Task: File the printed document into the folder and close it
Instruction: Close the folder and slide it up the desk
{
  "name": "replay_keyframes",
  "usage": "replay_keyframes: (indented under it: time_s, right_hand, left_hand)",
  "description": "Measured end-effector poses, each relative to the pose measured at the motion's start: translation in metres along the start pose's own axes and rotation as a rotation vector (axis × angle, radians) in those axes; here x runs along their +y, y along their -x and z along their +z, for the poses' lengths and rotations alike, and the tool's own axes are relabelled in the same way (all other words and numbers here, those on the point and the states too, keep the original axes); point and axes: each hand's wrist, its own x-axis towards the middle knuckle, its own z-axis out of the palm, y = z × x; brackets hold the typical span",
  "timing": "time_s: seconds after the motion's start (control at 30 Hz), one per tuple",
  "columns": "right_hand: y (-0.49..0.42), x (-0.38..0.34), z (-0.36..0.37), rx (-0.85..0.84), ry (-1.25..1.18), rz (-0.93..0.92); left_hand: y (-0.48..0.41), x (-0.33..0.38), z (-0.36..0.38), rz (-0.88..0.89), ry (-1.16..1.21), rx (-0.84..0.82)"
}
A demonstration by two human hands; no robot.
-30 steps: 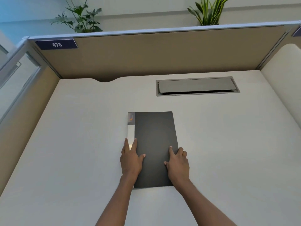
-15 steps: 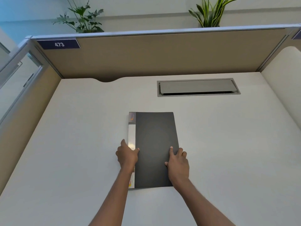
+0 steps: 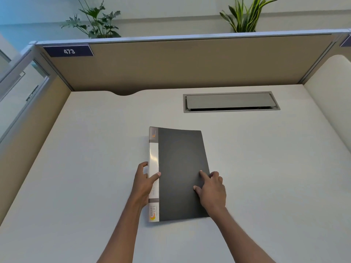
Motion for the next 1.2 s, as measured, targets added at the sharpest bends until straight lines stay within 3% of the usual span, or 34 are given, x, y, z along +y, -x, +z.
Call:
replay_keyframes:
  time_s: [0.13,0.3,0.63,1.2]
  right_hand:
    - [-0.011,0.010,-0.005,0.054,-0.342,0.029]
    - [-0.028,0.007,-0.016,-0.074,-0.770,0.095]
    - [-0.062,-0.057,-0.014,-0.033,-0.670,0.094]
    - [-0.196,-0.172,-0.033,0.010,-0.601,0.105]
  left_hand:
    - [-0.001,-0.003,-0.007,-0.054,0.114,-0.044]
    - [-0.007,-0.002,-0.016,-0.070,0.128,-0.081]
    - [-0.045,0.015,-0.046,0.013,0.069,0.055]
    - [-0.197,0.128,-0.069,0.214,-0.420,0.194]
